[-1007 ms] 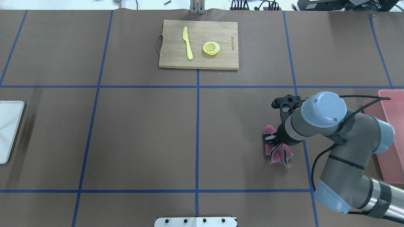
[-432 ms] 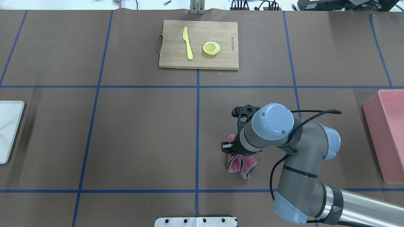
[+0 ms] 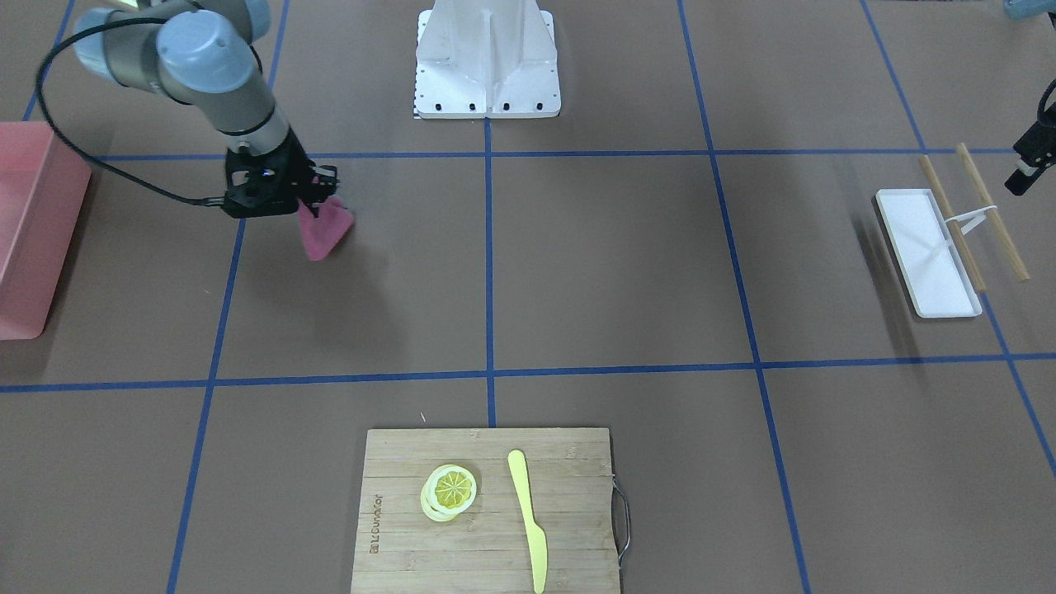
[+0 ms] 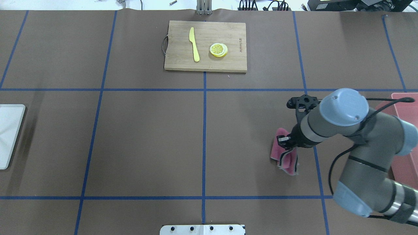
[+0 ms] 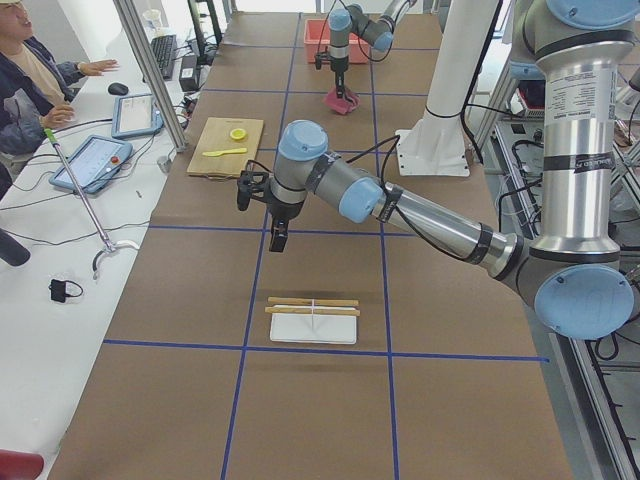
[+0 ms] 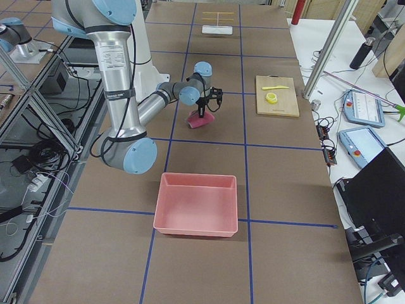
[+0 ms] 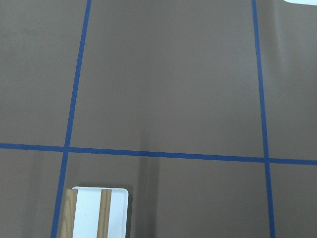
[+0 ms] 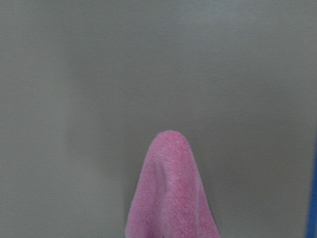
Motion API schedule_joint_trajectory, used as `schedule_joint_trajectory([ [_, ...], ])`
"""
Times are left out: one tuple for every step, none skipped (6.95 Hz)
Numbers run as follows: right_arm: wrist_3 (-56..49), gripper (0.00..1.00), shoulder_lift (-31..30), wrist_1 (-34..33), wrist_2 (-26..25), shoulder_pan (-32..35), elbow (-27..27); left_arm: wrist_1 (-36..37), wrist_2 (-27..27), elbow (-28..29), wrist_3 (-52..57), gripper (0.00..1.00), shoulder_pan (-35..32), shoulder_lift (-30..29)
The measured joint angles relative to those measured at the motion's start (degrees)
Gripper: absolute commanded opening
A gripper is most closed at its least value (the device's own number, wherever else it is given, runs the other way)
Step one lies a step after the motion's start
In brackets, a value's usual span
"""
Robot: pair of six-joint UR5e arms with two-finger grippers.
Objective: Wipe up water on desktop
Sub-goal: 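Carry the cloth to the pink bin and drop it with the right gripper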
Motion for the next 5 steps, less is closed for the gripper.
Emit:
schedule_joint_trajectory([
  [-8.2, 0.0, -6.8, 0.0, 3.7, 6.7, 2.8, 0.0, 0.0, 0.0, 1.2, 0.97, -0.4, 0.5],
  [-18.1, 0.0, -12.7, 0.0, 7.8, 15.1, 4.3, 0.1, 0.0, 0.1, 2.3, 0.97, -0.9, 0.9],
  [-28.9, 0.0, -17.3, -0.3, 10.7, 23.6, 4.7, 0.1, 0.0, 0.4, 3.1, 0.97, -1.1, 1.2],
  [-39.5, 0.0, -20.0, -2.7, 12.1, 31.5, 4.5, 0.0, 0.0, 1.1, 4.2, 0.97, -1.2, 1.2],
  [-50.2, 0.0, -20.9, -8.1, 12.7, 38.4, 4.4, 0.0, 0.0, 1.9, 5.3, 0.97, -1.3, 1.2],
])
